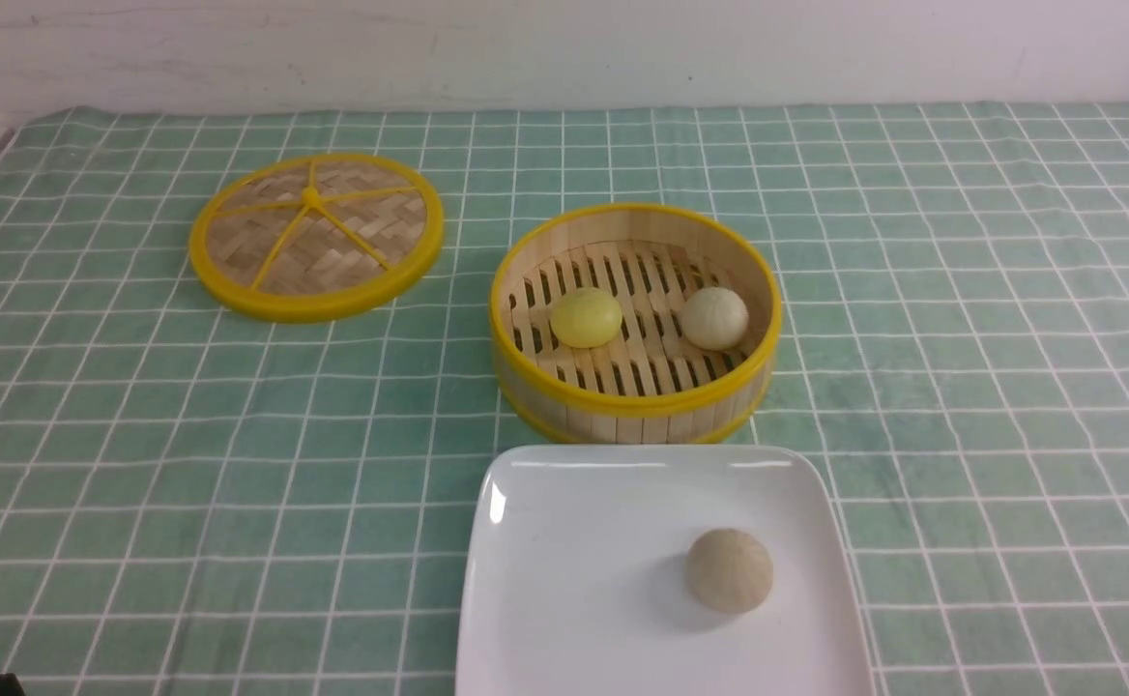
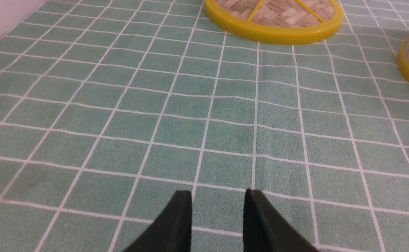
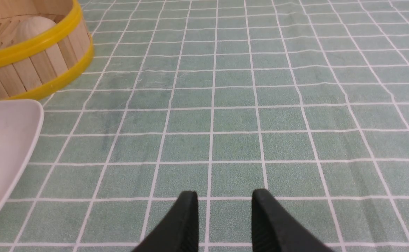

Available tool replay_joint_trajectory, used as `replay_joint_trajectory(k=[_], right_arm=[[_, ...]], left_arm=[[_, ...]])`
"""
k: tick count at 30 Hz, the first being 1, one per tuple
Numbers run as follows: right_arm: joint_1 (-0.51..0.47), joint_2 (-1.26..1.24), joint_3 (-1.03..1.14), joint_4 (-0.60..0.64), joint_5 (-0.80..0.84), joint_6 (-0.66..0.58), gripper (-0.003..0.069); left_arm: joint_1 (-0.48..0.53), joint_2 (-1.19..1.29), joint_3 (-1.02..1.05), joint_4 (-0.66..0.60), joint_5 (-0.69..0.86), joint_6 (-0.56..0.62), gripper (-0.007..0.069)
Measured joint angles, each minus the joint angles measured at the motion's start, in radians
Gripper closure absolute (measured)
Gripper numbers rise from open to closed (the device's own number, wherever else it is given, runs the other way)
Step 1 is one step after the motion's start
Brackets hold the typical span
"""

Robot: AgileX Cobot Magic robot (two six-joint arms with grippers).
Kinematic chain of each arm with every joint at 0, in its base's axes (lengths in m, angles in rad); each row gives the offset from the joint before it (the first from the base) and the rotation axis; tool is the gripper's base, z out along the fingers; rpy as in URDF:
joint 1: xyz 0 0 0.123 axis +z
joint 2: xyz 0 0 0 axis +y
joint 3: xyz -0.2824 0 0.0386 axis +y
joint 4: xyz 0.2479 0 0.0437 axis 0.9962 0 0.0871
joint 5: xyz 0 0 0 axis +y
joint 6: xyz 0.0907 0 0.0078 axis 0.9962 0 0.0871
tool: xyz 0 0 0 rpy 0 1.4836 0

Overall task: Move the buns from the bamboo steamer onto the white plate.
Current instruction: 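Reach toward a bun in the bamboo steamer with the right gripper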

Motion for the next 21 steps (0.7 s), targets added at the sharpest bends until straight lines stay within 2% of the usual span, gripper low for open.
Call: replay_joint_trajectory(k=[14, 17, 20, 21], right_arm=[[0.0, 0.0, 0.0, -0.013, -0.001, 0.002, 0.0419], [0.0, 0.0, 0.004, 0.084, -0.036, 0.076, 0.0419], [0.0, 0.0, 0.009, 0.296, -0.088, 0.229, 0.0419], [0.0, 0.0, 0.009, 0.36, -0.1, 0.268, 0.0419]], left_arm=[[0.0, 0.0, 0.0, -0.013, 0.0, -0.022, 0.0384], [0.0, 0.0, 0.0, -0.227, -0.01, -0.191, 0.0384], [0.0, 0.0, 0.002, -0.46, -0.017, -0.359, 0.0384], [0.0, 0.0, 0.002, -0.504, -0.02, -0.391, 0.0384]])
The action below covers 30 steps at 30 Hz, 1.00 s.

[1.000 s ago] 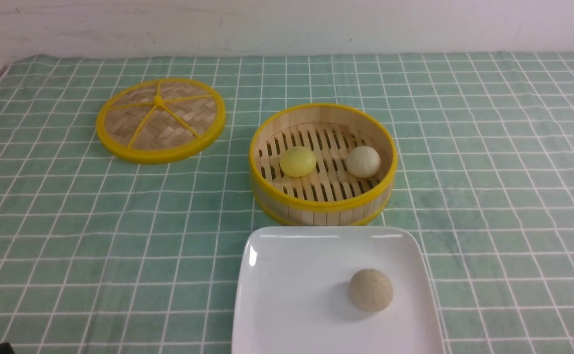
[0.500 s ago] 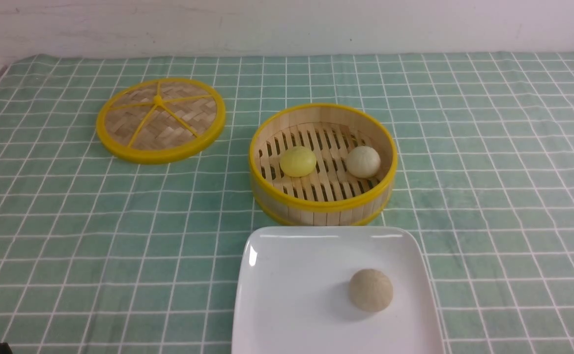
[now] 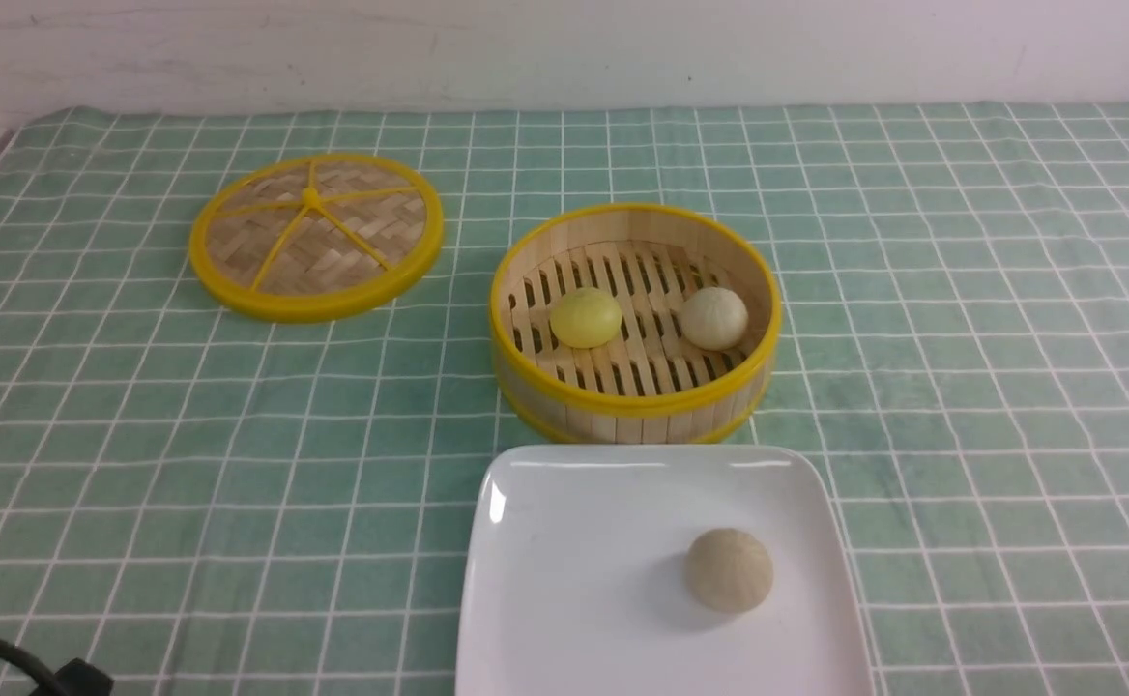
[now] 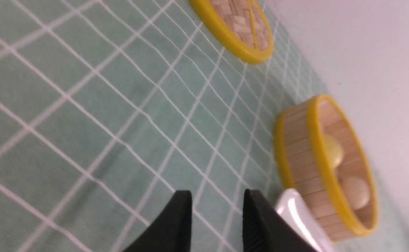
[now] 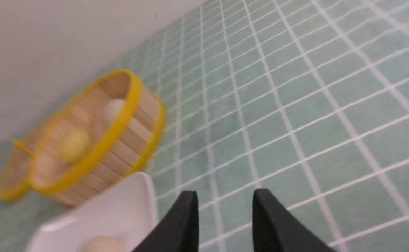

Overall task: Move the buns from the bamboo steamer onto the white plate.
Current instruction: 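Reach toward a bun in the bamboo steamer with the right gripper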

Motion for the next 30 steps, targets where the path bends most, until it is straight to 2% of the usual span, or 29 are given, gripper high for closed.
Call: replay_joint_trajectory(k=[2, 5, 10, 13, 17, 18, 19, 20, 21, 22, 24, 25, 26, 27, 30], right_arm=[[0.0, 0.0, 0.0, 0.084, -0.01, 0.041, 0.0419], [0.0, 0.0, 0.0, 0.132, -0.013, 0.068, 0.0419], [0.0, 0.0, 0.0, 0.144, -0.009, 0.072, 0.0419], [0.0, 0.0, 0.0, 0.145, -0.004, 0.069, 0.0428], [0.0, 0.002, -0.073, 0.117, 0.02, -0.046, 0.0505], [0.0, 0.003, -0.081, 0.111, 0.022, -0.054, 0.0505], [0.0, 0.026, -0.151, 0.088, 0.041, -0.122, 0.0554], [0.0, 0.035, -0.17, 0.079, 0.048, -0.139, 0.0566], [0.0, 0.09, -0.247, 0.04, 0.087, -0.202, 0.0619], [0.0, 0.136, -0.294, 0.011, 0.123, -0.236, 0.0646], [0.0, 0.213, -0.364, -0.042, 0.189, -0.27, 0.0662], [0.0, 0.305, -0.411, -0.082, 0.267, -0.29, 0.0664], [0.0, 0.319, -0.418, -0.095, 0.28, -0.292, 0.0664], [0.0, 0.437, -0.471, -0.135, 0.376, -0.3, 0.0662], [0.0, 0.648, -0.538, -0.137, 0.513, -0.313, 0.0659]], left_arm=[[0.0, 0.0, 0.0, -0.077, -0.013, -0.046, 0.0384], [0.0, 0.0, 0.0, -0.112, -0.02, -0.068, 0.0384], [0.0, 0.0, 0.0, -0.111, -0.038, -0.068, 0.0384], [0.0, 0.0, 0.0, -0.04, -0.048, -0.02, 0.0384], [0.0, 0.0, -0.016, -0.018, -0.052, -0.002, 0.0426], [0.0, 0.0, -0.024, -0.018, -0.048, 0.003, 0.0435], [0.0, 0.0, -0.073, -0.012, -0.031, 0.03, 0.0474], [0.0, 0.0, -0.073, -0.012, -0.031, 0.034, 0.048], [0.0, 0.0, -0.146, 0.016, -0.005, 0.085, 0.0543], [0.0, 0.007, -0.18, 0.032, 0.014, 0.107, 0.0571], [0.0, 0.041, -0.253, 0.075, 0.075, 0.143, 0.0608], [0.0, 0.091, -0.295, 0.102, 0.13, 0.156, 0.0619], [0.0, 0.099, -0.308, 0.109, 0.15, 0.158, 0.062], [0.0, 0.162, -0.349, 0.129, 0.225, 0.166, 0.0623], [0.0, 0.305, -0.41, 0.143, 0.372, 0.183, 0.0623]])
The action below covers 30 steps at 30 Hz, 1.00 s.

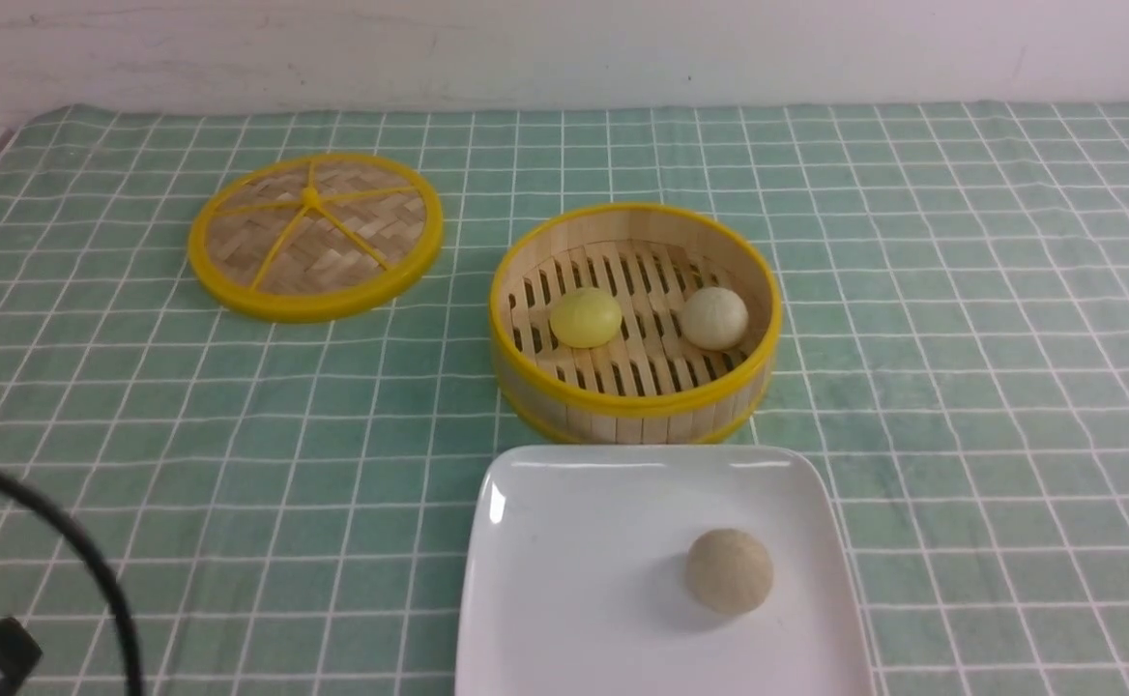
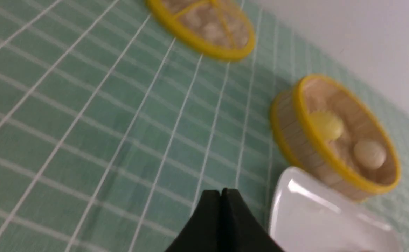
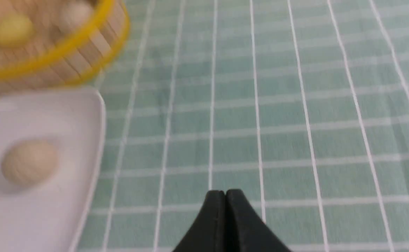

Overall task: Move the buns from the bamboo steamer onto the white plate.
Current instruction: 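Reach toward a bun in the bamboo steamer with the right gripper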

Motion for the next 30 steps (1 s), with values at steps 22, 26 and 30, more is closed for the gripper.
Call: replay_joint_trajectory(k=[22, 26, 30], right_arm=[[0.298, 0.984, -0.643, 0.586, 0.02, -0.647, 0.0645], [0.298, 1.137, -0.85, 0.405, -0.046, -0.559, 0.0634], [0.298, 1.253, -1.003, 0.287, -0.113, -0.509, 0.0585]], left_arm=[[0.0, 0.455, -0.09, -0.249, 0.205, 0.389, 0.0609], [0.0, 0.455, -0.09, -0.245, 0.185, 0.389, 0.0603], [0.0, 0.455, -0.09, -0.237, 0.158, 0.389, 0.0599]])
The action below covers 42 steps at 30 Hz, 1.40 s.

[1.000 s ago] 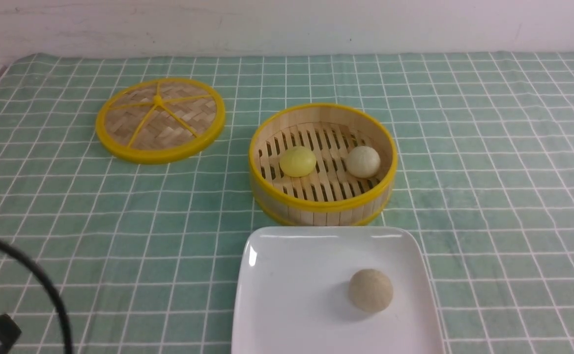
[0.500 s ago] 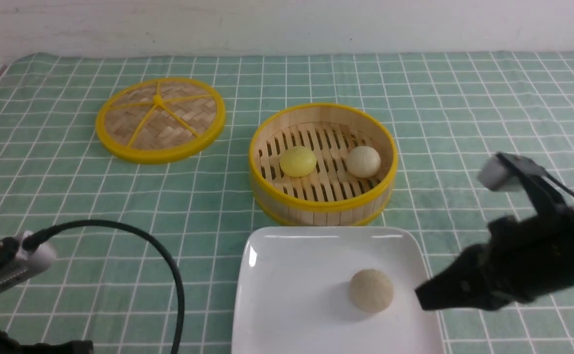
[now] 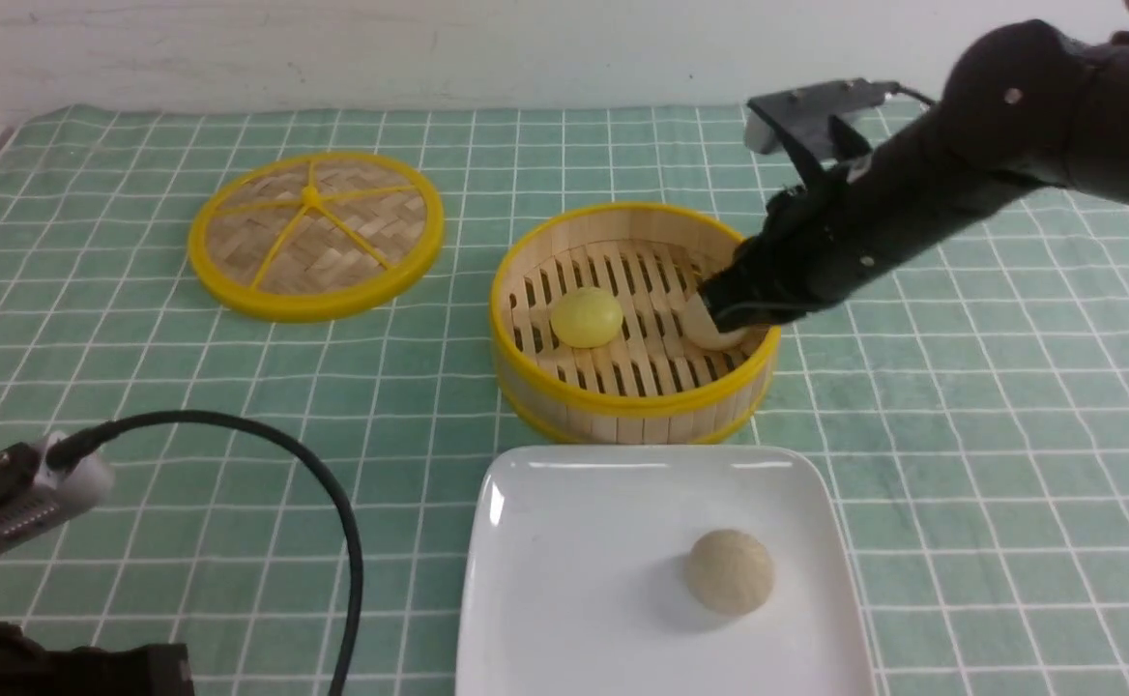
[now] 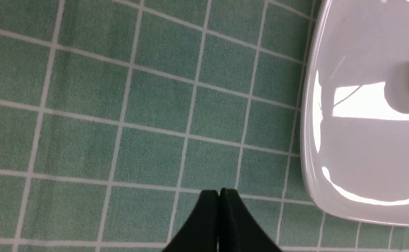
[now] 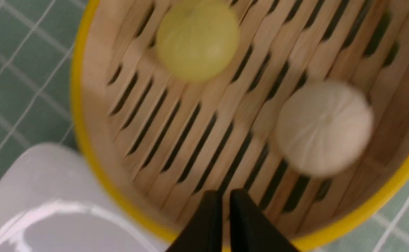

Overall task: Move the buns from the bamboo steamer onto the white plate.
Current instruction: 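Reach toward a bun in the bamboo steamer with the right gripper, then move the steamed bun from the bamboo steamer onto the white plate with the right gripper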

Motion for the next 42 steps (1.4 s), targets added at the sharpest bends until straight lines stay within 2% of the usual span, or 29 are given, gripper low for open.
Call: replay_joint_trajectory(k=[3, 10, 13, 15, 17, 20, 21, 23, 25, 36, 38, 42], right_arm=[[0.0, 0.063, -0.061, -0.067, -0.045, 0.027, 0.0532], [0.0, 0.196, -0.091, -0.173, -0.172, 0.093, 0.0355], [0.0, 0.215, -0.095, -0.177, -0.174, 0.099, 0.0335], [0.0, 0.215, -0.099, -0.177, -0.17, 0.101, 0.0346], [0.001, 0.215, -0.101, -0.177, -0.156, 0.104, 0.039], [0.001, 0.205, -0.101, -0.176, -0.118, 0.104, 0.0525], [0.001, 0.187, -0.101, -0.176, -0.088, 0.104, 0.0597], [0.001, 0.15, -0.101, -0.176, -0.036, 0.105, 0.0642], [0.001, 0.126, -0.1, -0.175, -0.004, 0.105, 0.0642], [0.001, -0.252, -0.098, -0.134, 0.392, 0.105, 0.0642], [0.001, -0.311, -0.093, -0.095, 0.505, 0.105, 0.0642], [0.001, -0.392, -0.007, 0.004, 0.545, 0.073, 0.0641]], left_arm=[[0.0, 0.0, 0.0, 0.001, -0.015, 0.0, 0.0594], [0.0, 0.0, 0.0, 0.001, -0.022, 0.0, 0.0588], [0.0, 0.0, 0.0, 0.001, -0.022, 0.0, 0.0587], [0.0, 0.0, 0.0, 0.001, -0.022, 0.0, 0.0584], [0.0, 0.0, 0.0, 0.001, -0.022, 0.0, 0.0582], [0.0, 0.0, 0.0, 0.001, -0.022, 0.0, 0.058], [0.0, 0.0, 0.0, 0.001, -0.022, 0.0, 0.0581], [0.0, 0.0, 0.0, 0.001, -0.022, 0.0, 0.0581], [0.0, 0.0, 0.0, 0.001, -0.022, 0.0, 0.058], [0.0, 0.0, 0.0, 0.002, -0.023, 0.0, 0.0573], [0.0, 0.0, 0.0, 0.002, -0.023, 0.0, 0.057], [0.0, 0.0, 0.0, 0.002, -0.024, 0.0, 0.0566]])
